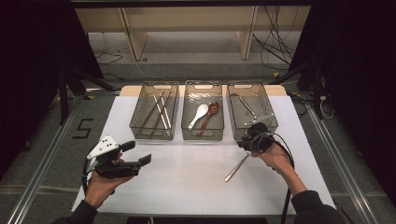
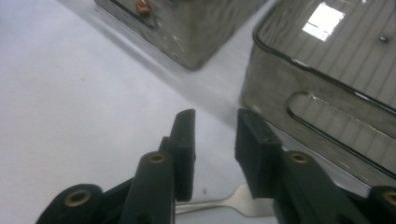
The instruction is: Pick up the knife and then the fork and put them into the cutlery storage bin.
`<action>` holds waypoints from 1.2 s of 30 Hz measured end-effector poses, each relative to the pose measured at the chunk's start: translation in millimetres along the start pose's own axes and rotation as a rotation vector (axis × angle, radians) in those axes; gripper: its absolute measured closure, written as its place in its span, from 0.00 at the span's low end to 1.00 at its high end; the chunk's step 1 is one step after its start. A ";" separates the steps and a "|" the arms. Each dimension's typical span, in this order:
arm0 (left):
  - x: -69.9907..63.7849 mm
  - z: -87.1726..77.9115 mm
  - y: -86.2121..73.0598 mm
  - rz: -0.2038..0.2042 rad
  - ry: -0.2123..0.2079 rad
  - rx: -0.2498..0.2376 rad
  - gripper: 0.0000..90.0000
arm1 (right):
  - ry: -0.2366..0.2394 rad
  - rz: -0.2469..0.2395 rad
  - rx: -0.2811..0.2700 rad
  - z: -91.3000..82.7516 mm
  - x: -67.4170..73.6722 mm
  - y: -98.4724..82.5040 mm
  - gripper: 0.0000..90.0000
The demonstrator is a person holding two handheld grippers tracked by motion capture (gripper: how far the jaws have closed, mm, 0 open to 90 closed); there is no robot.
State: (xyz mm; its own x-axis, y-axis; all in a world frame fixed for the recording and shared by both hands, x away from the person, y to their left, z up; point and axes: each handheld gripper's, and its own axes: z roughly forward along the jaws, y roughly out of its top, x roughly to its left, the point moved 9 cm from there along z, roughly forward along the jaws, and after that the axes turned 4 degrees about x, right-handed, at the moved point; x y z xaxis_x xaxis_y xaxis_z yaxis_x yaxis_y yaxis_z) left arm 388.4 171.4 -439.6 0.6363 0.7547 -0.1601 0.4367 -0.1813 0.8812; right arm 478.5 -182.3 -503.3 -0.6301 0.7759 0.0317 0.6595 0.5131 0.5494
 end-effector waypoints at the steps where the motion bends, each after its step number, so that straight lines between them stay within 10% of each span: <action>1: 0.1 0.0 0.2 -0.001 0.000 -0.001 0.17 | -0.005 0.001 0.009 1.6 -1.5 -1.5 0.81; 36: -2.1 0.2 0.7 0.013 -0.001 0.004 0.17 | -0.135 0.002 0.187 28.7 -35.7 -29.2 1.00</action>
State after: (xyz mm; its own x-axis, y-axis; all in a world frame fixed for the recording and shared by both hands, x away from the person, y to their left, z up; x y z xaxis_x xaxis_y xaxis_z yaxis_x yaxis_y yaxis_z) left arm 387.5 169.6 -438.7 0.6425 0.7517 -0.1486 0.4305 -0.1937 0.8815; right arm 493.5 -214.5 -544.4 -0.5763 0.8127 -0.0861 0.7332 0.5607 0.3848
